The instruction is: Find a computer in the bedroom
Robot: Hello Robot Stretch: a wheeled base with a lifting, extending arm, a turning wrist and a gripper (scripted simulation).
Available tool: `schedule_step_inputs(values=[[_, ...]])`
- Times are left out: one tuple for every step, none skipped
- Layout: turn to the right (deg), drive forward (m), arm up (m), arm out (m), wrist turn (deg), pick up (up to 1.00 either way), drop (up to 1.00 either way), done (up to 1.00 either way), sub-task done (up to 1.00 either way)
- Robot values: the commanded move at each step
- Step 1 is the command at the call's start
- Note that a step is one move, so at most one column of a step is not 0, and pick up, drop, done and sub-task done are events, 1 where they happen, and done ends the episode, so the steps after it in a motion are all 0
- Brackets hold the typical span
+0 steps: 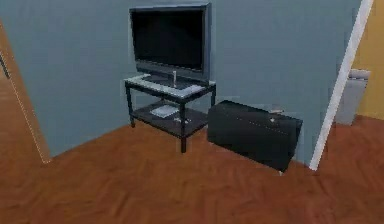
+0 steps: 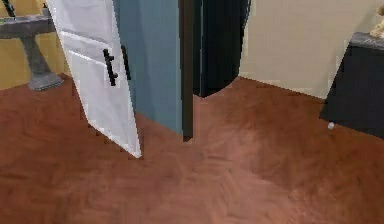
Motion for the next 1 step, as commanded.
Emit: schedule_step_inputs(values=[[-45.0,0.00,0.00,0.00,0.0,0.00,0.00,0.00,0.00]])
